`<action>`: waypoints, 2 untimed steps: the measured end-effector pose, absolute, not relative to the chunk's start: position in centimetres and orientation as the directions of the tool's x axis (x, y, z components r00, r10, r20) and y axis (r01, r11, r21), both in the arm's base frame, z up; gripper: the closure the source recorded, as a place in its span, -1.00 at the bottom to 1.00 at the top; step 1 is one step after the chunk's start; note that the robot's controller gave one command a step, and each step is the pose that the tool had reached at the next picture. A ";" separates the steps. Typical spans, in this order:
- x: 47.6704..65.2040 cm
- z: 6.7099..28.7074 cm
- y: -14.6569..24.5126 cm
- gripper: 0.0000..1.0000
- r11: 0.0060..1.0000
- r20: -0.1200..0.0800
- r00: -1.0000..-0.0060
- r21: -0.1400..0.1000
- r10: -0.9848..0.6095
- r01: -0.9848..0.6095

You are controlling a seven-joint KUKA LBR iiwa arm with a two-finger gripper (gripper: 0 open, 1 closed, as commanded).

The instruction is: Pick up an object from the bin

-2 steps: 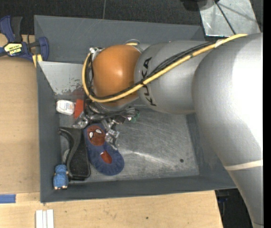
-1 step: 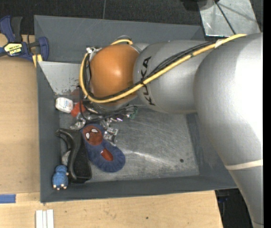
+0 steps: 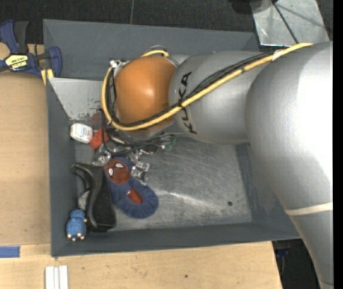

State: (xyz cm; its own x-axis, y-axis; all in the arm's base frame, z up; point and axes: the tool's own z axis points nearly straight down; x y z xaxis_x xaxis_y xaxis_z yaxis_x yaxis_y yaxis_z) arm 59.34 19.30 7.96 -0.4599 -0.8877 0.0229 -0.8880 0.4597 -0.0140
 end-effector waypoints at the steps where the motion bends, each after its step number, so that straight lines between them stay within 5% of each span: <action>1: 59.5 9.9 18.7 1.00 0.465 0.007 -0.465 -0.005 -0.885 -0.886; 2: 59.6 12.2 18.4 1.00 0.468 0.002 -0.468 -0.004 -0.884 -0.884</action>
Offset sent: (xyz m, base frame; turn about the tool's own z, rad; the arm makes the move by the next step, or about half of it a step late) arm 0.0000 0.0002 0.0190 -0.0002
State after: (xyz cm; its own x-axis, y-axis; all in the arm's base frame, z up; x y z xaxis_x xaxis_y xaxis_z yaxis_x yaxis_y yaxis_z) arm 59.61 18.41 12.17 -0.4683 -0.8835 0.0021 -0.8835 0.4683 -0.0036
